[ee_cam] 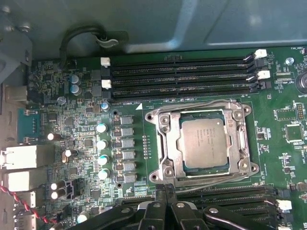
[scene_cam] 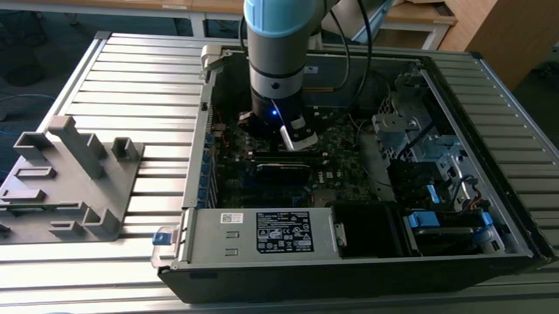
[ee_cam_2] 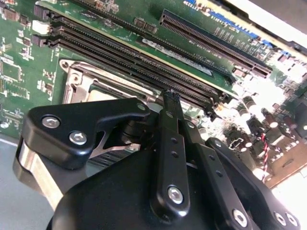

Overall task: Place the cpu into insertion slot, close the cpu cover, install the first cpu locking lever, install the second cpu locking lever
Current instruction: 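Install the second cpu locking lever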

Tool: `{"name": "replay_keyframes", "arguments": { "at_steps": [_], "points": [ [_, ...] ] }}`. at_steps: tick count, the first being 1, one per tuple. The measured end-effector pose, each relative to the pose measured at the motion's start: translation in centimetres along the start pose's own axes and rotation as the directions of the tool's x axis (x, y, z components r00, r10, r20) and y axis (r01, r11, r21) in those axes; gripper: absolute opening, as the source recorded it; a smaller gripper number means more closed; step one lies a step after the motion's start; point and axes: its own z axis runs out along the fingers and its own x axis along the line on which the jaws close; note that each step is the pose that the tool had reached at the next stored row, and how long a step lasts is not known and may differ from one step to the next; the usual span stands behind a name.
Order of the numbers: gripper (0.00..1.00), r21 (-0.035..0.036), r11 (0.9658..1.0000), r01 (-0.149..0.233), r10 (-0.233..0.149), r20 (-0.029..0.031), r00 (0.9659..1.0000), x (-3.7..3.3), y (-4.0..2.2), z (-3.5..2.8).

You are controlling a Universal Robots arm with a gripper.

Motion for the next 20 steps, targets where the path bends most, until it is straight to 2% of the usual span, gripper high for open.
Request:
{"name": "replay_keyframes", "arguments": {
  "at_steps": [7, 20],
  "points": [
    [0.11, -0.0032, 1.0000, -0.001, 0.001, -0.0004, 1.0000, 0.06, -0.06, 0.40],
    [0.11, -0.0301, 0.9995, -0.002, 0.002, -0.0027, 1.0000, 0.51, -0.12, 0.60]
  ]
}}
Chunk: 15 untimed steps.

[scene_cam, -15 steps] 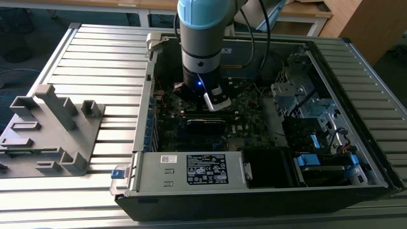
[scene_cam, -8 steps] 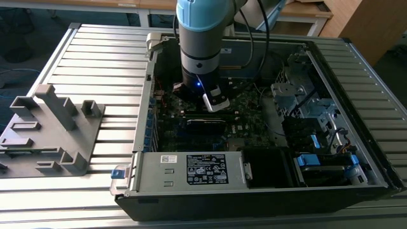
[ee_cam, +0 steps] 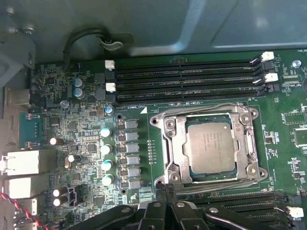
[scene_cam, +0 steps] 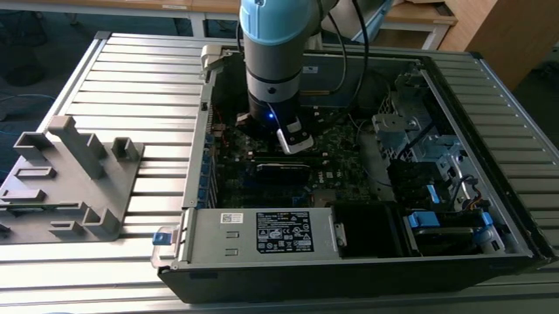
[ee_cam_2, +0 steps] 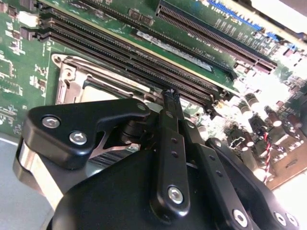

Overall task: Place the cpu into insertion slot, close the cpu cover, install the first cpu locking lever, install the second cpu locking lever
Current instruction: 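Install the second cpu locking lever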

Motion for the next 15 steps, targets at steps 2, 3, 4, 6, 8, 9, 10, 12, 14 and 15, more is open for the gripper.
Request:
{"name": "replay_keyframes", "arguments": {
  "at_steps": [2, 3, 4, 6, 8, 9, 10, 12, 14, 15],
  "points": [
    [0.11, -0.0042, 1.0000, 0.000, 0.000, -0.0005, 1.0000, 0.10, -0.02, 0.05],
    [0.11, -0.0049, 1.0000, 0.000, 0.000, -0.0003, 1.0000, 0.17, -0.03, 0.09],
    [0.11, -0.0050, 1.0000, 0.000, 0.000, -0.0004, 1.0000, 0.23, -0.04, 0.15],
    [0.11, -0.0050, 1.0000, 0.000, 0.000, -0.0004, 1.0000, 0.35, -0.07, 0.25],
    [0.11, -0.0048, 1.0000, 0.000, 0.000, -0.0005, 1.0000, 0.42, -0.09, 0.31],
    [0.11, -0.0046, 1.0000, 0.000, 0.000, -0.0007, 1.0000, 0.43, -0.10, 0.32],
    [0.11, -0.0046, 1.0000, 0.000, 0.000, -0.0007, 1.0000, 0.45, -0.10, 0.33],
    [0.11, -0.0048, 1.0000, 0.000, 0.000, -0.0006, 1.0000, 0.48, -0.11, 0.39],
    [0.11, -0.0045, 1.0000, 0.000, 0.000, -0.0009, 1.0000, 0.49, -0.13, 0.50],
    [0.11, -0.0044, 1.0000, 0.000, 0.000, -0.0008, 1.0000, 0.51, -0.14, 0.54]
  ]
}}
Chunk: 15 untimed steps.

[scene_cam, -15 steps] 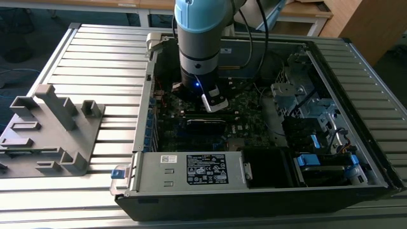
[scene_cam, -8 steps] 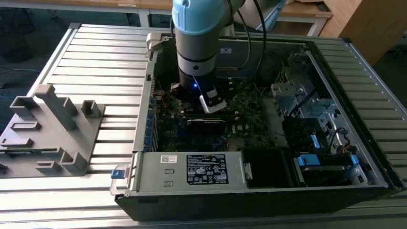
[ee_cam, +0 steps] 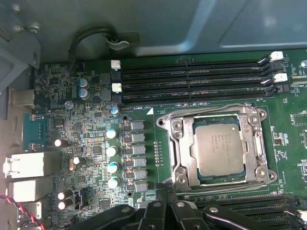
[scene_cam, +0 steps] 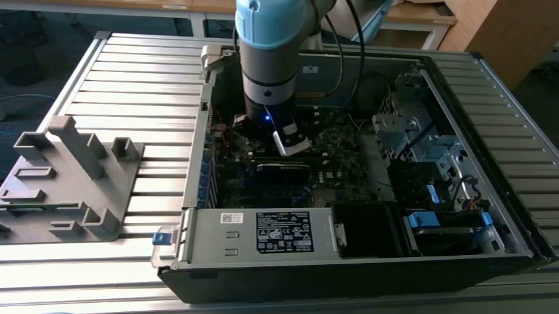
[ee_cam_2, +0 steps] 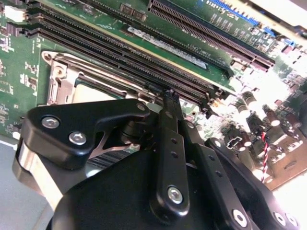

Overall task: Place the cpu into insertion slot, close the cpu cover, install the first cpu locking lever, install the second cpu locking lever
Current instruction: 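Install the second cpu locking lever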

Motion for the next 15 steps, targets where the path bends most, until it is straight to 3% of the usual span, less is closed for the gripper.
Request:
{"name": "replay_keyframes", "arguments": {
  "at_steps": [11, 15],
  "points": [
    [0.11, -0.0007, 1.0000, 0.000, 0.000, 0.0005, 1.0000, 0.00, 0.01, 0.02],
    [0.11, -0.0007, 1.0000, 0.000, 0.000, 0.0004, 1.0000, -0.03, 0.16, -0.95]
  ]
}}
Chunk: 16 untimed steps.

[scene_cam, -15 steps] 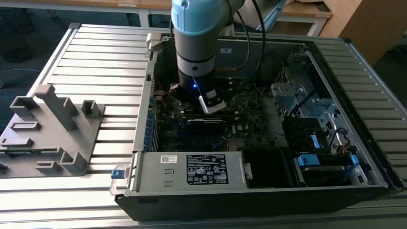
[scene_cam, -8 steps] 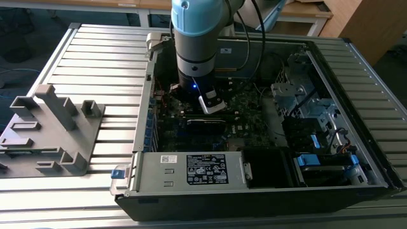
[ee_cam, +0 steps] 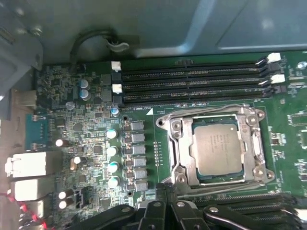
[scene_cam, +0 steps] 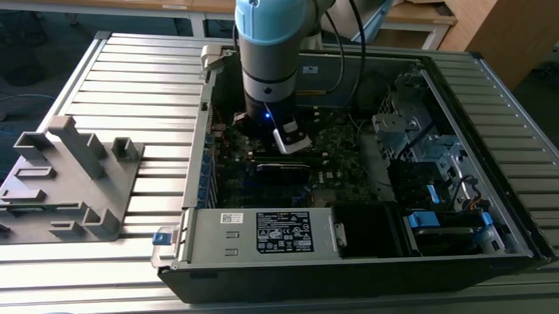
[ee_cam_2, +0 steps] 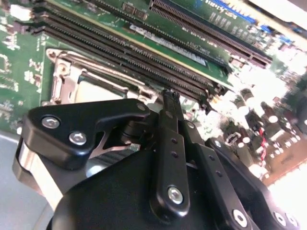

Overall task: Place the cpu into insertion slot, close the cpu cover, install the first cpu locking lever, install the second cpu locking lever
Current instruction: 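Install the second cpu locking lever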

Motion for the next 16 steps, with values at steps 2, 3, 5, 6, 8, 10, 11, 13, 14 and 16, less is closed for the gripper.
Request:
{"name": "replay_keyframes", "arguments": {
  "at_steps": [2, 3, 5, 6, 8, 10, 11, 13, 14, 16],
  "points": [
    [0.11, 0.0001, 1.0000, 0.000, 0.000, -0.0001, 1.0000, -0.02, 0.09, -0.57],
    [0.11, 0.0001, 1.0000, 0.000, 0.000, 0.0000, 1.0000, -0.03, 0.14, -0.87],
    [0.11, 0.0004, 1.0000, 0.000, 0.000, -0.0002, 1.0000, -0.04, 0.21, -1.33],
    [0.11, 0.0000, 1.0000, 0.000, 0.000, 0.0000, 1.0000, -0.05, 0.22, -1.35],
    [0.11, -0.0001, 1.0000, 0.000, 0.000, 0.0000, 1.0000, -0.09, 0.23, -1.35],
    [0.11, 0.0003, 1.0000, 0.000, 0.000, -0.0002, 1.0000, -0.40, 0.29, -1.35],
    [0.11, 0.0003, 1.0000, 0.000, 0.000, -0.0002, 1.0000, -0.66, 0.35, -1.32],
    [0.11, 0.0003, 1.0000, 0.000, 0.000, -0.0001, 1.0000, -1.40, 0.49, -1.26],
    [0.11, 0.0002, 1.0000, 0.000, 0.000, -0.0002, 1.0000, -1.83, 0.56, -1.23],
    [0.11, 0.0004, 1.0000, 0.000, 0.000, -0.0003, 1.0000, -2.73, 0.68, -1.17]
  ]
}}
